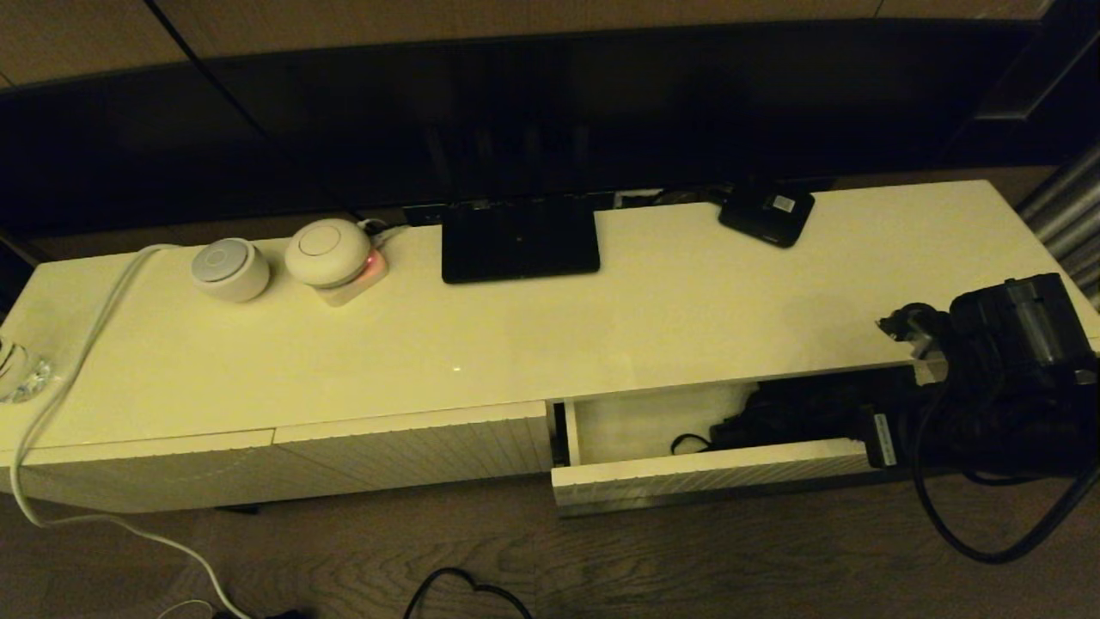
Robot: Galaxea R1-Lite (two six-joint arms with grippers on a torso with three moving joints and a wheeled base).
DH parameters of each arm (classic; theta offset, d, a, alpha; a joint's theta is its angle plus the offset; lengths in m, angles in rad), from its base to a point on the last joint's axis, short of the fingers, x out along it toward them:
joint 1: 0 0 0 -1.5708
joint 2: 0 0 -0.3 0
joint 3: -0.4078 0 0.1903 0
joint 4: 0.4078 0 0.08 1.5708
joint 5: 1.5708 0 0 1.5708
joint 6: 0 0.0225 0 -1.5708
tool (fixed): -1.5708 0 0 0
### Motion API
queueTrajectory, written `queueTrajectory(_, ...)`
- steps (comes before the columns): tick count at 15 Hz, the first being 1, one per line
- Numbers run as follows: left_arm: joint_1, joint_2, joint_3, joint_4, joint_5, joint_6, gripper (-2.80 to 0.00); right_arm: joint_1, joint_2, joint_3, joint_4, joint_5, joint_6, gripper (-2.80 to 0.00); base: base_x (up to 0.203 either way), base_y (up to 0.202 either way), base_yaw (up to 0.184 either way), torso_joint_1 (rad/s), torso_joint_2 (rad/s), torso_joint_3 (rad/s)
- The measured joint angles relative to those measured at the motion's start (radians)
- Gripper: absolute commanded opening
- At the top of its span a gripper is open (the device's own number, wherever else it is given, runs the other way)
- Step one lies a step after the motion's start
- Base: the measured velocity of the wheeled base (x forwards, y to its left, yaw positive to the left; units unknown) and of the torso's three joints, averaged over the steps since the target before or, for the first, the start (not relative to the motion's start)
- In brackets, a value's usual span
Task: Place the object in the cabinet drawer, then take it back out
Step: Open the drawer
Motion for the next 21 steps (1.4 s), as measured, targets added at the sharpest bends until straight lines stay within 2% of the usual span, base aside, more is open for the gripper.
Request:
queueTrajectory(8, 0.0, 0.0, 0.0, 0.0, 0.0, 0.0, -2.8, 0.001, 0.049, 0.031, -0.084, 0.001, 0.005, -2.8, 0.0, 0.0, 0.0, 0.0, 0.0, 0.0)
queueTrajectory(21, 0.0, 0.0, 0.0, 0.0, 0.0, 0.0, -2.8, 0.001, 0.063, 0.085, -0.036, 0.007, -0.007, -2.8, 0.0, 0.0, 0.0, 0.0, 0.0, 0.0)
